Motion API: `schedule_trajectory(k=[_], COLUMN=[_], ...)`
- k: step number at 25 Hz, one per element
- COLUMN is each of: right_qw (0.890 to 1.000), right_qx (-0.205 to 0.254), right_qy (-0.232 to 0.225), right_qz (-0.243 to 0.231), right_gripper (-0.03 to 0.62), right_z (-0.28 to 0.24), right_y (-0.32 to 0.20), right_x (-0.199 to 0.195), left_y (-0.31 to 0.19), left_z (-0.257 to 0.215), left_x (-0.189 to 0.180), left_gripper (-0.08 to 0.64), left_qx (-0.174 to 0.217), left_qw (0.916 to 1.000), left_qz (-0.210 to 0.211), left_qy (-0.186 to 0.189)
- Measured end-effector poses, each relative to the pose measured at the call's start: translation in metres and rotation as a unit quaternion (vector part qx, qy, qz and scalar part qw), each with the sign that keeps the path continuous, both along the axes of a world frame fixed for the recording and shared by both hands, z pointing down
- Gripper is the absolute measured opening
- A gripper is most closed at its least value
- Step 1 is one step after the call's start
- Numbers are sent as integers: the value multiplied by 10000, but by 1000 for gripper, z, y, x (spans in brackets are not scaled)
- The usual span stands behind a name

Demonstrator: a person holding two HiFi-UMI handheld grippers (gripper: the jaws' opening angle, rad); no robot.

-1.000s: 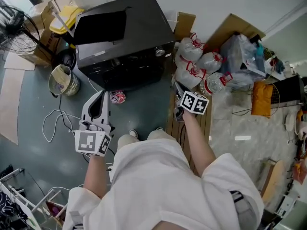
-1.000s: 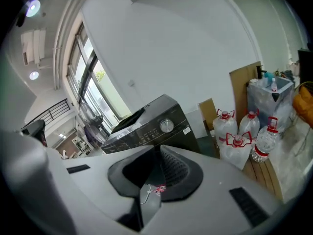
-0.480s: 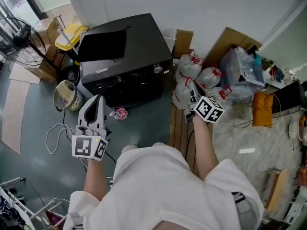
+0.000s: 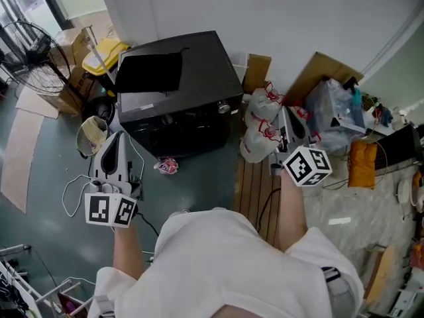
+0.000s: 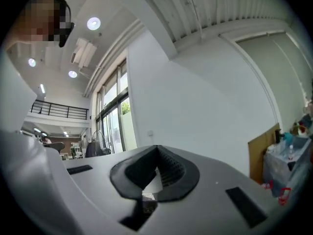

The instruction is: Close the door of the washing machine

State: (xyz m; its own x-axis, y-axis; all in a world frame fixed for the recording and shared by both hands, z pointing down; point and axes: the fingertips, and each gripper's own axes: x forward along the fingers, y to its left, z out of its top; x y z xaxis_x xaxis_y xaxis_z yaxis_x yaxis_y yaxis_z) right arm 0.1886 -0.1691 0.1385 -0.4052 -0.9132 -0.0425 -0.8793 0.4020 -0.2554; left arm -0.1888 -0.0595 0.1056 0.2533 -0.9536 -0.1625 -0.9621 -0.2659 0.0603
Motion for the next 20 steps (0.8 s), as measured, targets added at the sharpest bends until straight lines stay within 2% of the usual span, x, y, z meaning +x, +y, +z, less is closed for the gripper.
schedule_trajectory(k=[4,10,15,20], right_qw=[9986,9963,9968,9950], right_qx=[305,403,364,472], right_qy=[424,762,654,834], right_qz=[80,-74,-268,-286], right_gripper=[-2,-2,-2,-2], right_z=[-18,-18,-18,-25], right_y=[20,41,48,49], right_x=[-10,-41,-62,-73], left_y=[5,19,37,38], left_z=[-3,6,15,18], left_x=[-25,-60,-80,-78], left_gripper=[3,3,3,3], left_qx=[25,-171,-234,-235], left_qw=[9997,9981,9955,9960], left_qz=[-214,-584,-910,-851], left_qy=[138,139,156,159])
